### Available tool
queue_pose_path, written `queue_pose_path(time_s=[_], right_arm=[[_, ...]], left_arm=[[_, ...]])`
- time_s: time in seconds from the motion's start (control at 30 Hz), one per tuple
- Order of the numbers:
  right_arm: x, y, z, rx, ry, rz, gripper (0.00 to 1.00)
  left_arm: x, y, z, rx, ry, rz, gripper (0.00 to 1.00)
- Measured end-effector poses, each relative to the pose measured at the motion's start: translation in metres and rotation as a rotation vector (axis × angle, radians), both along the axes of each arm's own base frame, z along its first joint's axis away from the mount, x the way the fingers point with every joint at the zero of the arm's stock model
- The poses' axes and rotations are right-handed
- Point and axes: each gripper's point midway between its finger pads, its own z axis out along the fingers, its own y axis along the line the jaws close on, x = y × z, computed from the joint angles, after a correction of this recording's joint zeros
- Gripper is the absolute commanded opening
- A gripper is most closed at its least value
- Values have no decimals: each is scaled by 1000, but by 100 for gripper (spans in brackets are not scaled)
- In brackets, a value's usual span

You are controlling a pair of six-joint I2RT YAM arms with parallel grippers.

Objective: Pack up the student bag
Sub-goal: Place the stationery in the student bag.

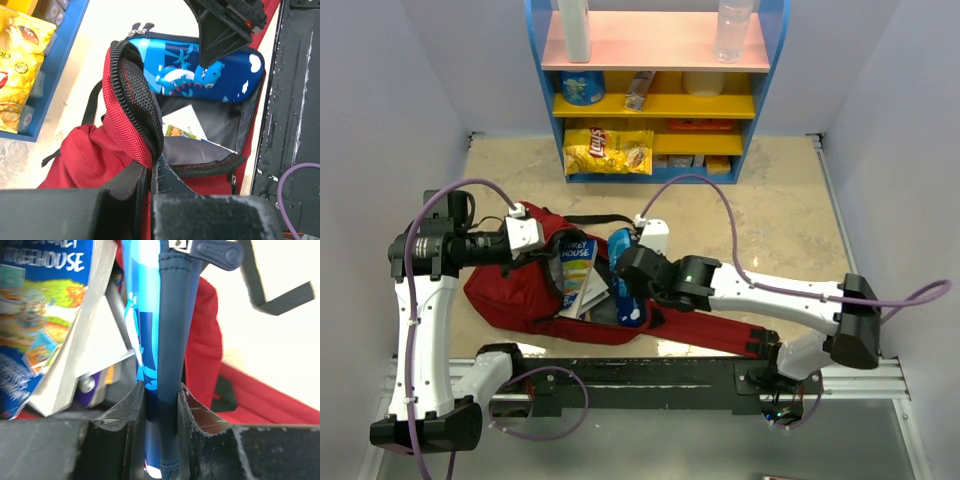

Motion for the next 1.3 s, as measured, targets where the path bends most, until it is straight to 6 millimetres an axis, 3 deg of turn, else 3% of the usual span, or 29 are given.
queue_pose_path(time_s=[0.13, 0.3, 0.37, 0.5, 0.53, 0.63, 0.83, 0.93, 1.03, 1.17, 1.3], right_arm=[[-9, 8, -5, -180, -58, 20, 0], [-33, 32, -30, -365, -107, 101, 0], [-41, 37, -44, -396, -100, 133, 0], [-46, 43, -45, -403, -104, 177, 0], [-47, 44, -45, -404, -103, 188, 15], [-50, 48, -46, -403, -99, 226, 49], [-50, 65, -54, -367, -64, 294, 66], [-32, 72, -60, -352, -54, 269, 72], [-11, 73, -55, -339, -63, 222, 78], [6, 66, -32, -298, -97, 161, 83], [7, 32, 10, -181, -141, 125, 83]], left_arm=[[-3, -1, -1, -4, 10, -6, 0], [-4, -1, -1, -1, 8, -14, 0], [-5, -1, -2, 1, 10, -16, 0], [-7, -1, -3, 1, 14, -19, 0], [-6, -1, -3, 2, 13, -19, 0], [-7, -1, -3, 5, 7, -25, 0], [-7, -2, -2, 0, 6, -29, 0], [-7, -2, -2, -1, 5, -29, 0], [-7, -2, -2, -1, 2, -29, 0], [-8, -2, -1, -1, 0, -29, 0], [-8, -2, -1, 0, -3, -29, 0]])
